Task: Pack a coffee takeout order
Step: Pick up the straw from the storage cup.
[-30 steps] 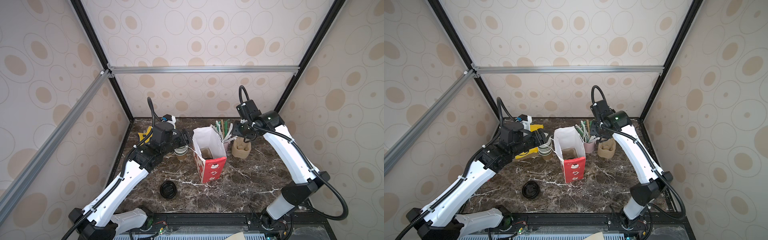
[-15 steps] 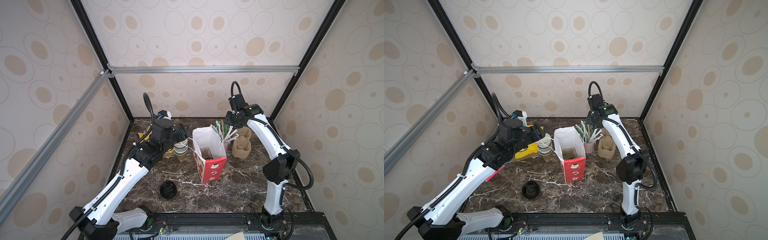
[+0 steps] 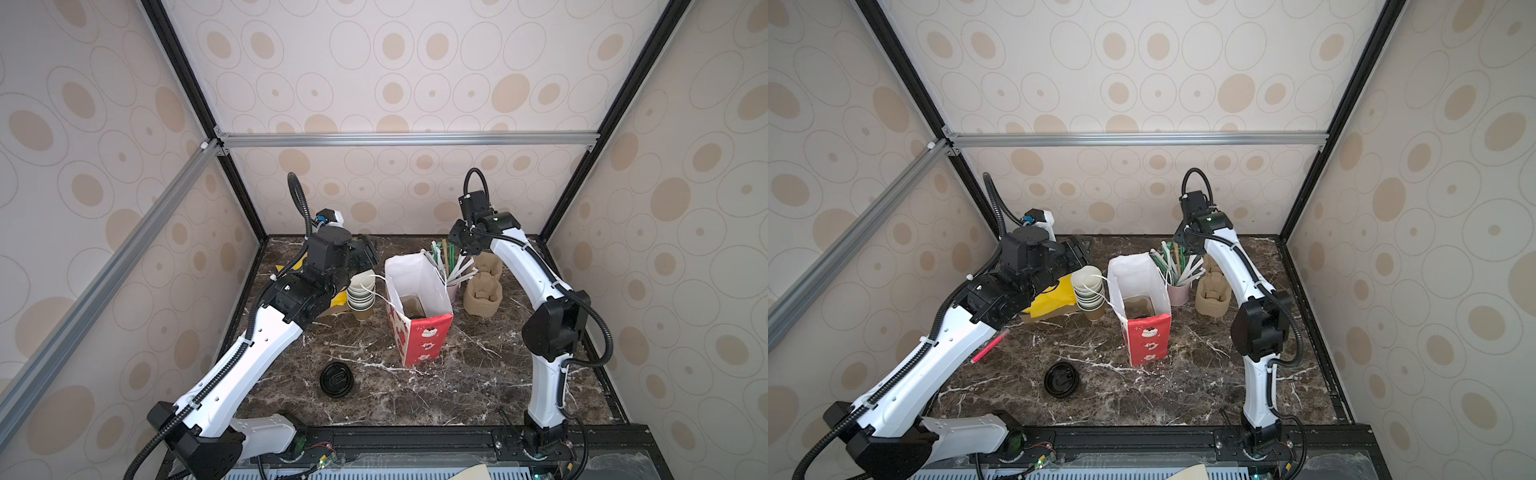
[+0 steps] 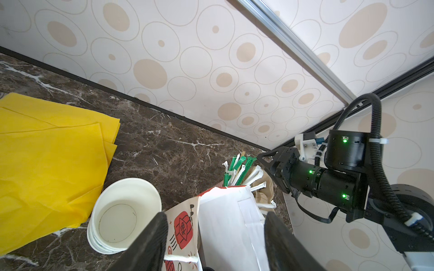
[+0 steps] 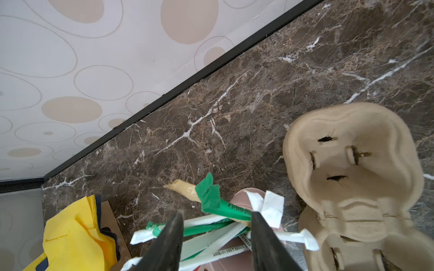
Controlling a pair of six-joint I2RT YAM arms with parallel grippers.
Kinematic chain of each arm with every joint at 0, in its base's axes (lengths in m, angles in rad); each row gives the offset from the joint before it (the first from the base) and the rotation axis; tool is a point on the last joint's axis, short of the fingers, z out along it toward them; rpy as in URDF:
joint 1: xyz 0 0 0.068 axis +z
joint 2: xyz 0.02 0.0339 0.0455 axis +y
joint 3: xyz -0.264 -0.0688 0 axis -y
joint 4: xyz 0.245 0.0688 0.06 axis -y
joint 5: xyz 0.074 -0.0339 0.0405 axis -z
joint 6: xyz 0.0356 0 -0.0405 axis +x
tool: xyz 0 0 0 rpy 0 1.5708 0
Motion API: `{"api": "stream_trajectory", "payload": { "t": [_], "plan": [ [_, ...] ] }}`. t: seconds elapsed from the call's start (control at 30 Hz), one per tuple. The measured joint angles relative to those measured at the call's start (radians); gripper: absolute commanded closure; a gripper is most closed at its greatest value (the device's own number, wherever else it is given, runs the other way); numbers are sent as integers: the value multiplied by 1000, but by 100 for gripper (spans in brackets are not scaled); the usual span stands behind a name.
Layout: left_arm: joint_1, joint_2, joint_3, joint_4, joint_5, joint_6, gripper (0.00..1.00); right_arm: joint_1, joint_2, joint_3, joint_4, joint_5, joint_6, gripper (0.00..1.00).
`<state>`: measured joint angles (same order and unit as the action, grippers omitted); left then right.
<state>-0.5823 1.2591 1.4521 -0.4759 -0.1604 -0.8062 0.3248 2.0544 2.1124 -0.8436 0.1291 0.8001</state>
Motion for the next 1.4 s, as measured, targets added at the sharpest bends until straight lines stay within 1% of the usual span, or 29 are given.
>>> {"api": "stream_trajectory", "payload": {
  "t": [0.3,0.4,0.6,0.8,1.0,1.4],
  "plan": [
    [0,10,23,-3,-16,11,36,-13,44,0,53,-37,38,67],
    [0,11,30,-3,-20,12,36,-14,48,0,64,-47,47,74],
    [0,15,40,-3,-22,15,36,-20,48,0,74,-52,58,83],
    [0,19,41,-3,-22,16,35,-24,48,0,74,-51,61,90],
    [0,26,43,-3,-21,19,36,-25,48,0,74,-55,67,93],
    [0,27,43,5,-13,23,36,-26,31,-21,74,-68,68,94]
  ]
}}
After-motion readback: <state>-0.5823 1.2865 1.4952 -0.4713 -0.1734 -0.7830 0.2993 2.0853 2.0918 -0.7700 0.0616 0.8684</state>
